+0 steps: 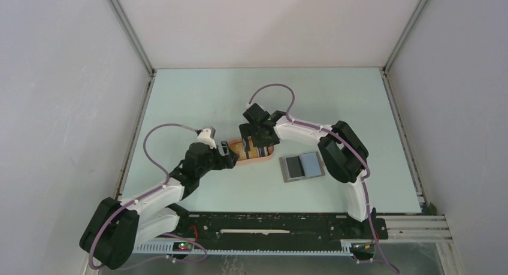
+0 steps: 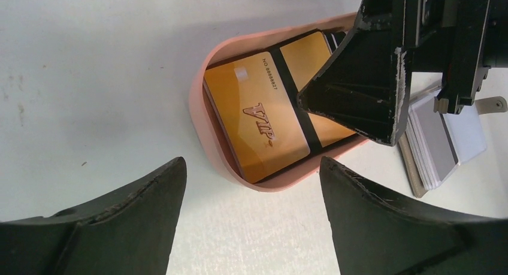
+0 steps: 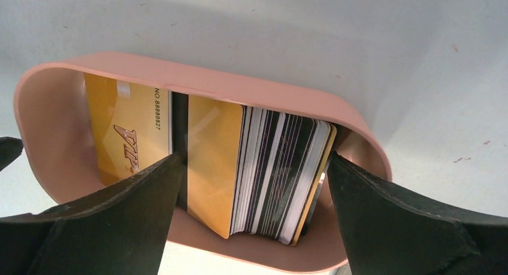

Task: Put the credit cards into the card holder
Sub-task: Pick up the credit card from the storage box, then insert the credit card into the card holder.

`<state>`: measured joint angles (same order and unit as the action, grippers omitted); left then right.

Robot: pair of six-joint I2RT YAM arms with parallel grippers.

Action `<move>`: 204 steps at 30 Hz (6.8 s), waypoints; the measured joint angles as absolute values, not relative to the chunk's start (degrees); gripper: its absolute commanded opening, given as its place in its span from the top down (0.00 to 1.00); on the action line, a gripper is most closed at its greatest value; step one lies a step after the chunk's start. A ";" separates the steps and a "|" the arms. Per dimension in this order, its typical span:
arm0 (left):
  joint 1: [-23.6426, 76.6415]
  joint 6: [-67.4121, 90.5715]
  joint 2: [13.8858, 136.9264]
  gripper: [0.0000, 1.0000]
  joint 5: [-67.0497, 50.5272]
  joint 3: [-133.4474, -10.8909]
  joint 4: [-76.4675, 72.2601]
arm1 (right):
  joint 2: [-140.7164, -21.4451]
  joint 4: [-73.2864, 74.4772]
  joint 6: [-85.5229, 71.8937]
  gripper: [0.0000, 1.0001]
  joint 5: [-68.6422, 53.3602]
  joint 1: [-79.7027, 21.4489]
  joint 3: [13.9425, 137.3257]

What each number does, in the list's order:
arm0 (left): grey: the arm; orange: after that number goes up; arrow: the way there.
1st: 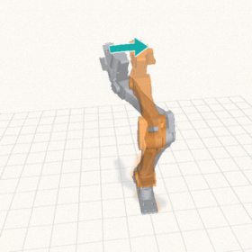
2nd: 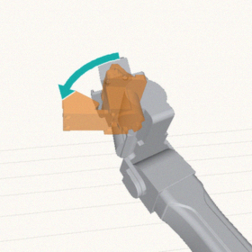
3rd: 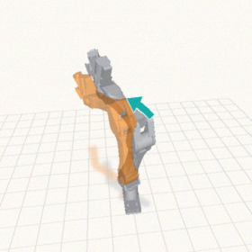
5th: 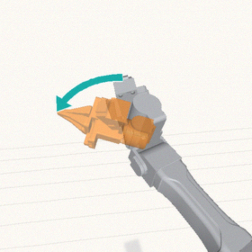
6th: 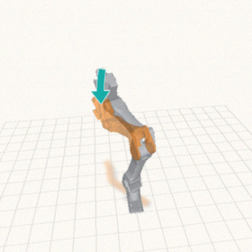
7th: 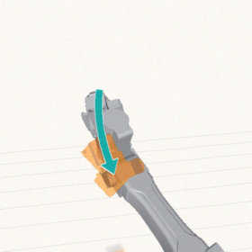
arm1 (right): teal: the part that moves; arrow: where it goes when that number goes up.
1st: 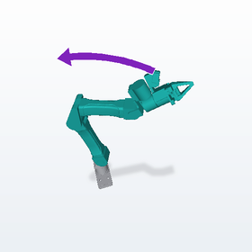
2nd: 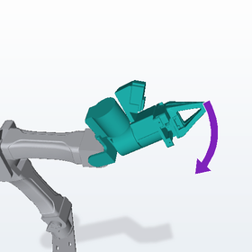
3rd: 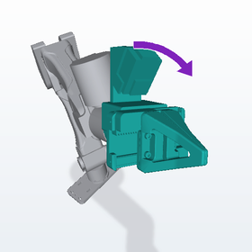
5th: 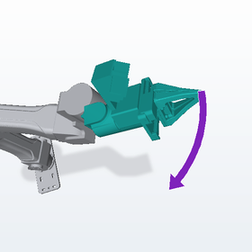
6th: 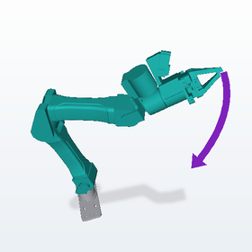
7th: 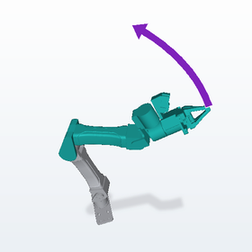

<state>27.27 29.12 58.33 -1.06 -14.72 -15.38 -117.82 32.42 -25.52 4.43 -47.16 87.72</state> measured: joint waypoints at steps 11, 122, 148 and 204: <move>27.14 29.12 60.55 0.28 -2.02 -14.72 -15.88 | -118.02 31.57 -26.30 0.05 -2.87 -45.36 86.91; 24.08 30.55 71.24 0.43 -8.78 -14.92 -24.34 | -122.80 25.06 -28.60 0.86 -45.52 -29.34 84.27; 24.08 30.52 69.65 0.43 -9.04 -15.44 -21.02 | -120.46 27.57 -25.58 0.93 -43.35 -28.84 83.77; 40.23 48.18 56.75 0.49 -19.42 -15.51 -54.26 | -92.66 35.68 10.35 1.00 -78.54 -24.73 76.12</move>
<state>40.23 48.18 56.75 -19.42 -15.51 -54.26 -92.66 35.68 10.35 -78.54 -24.73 76.12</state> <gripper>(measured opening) 0.564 0.008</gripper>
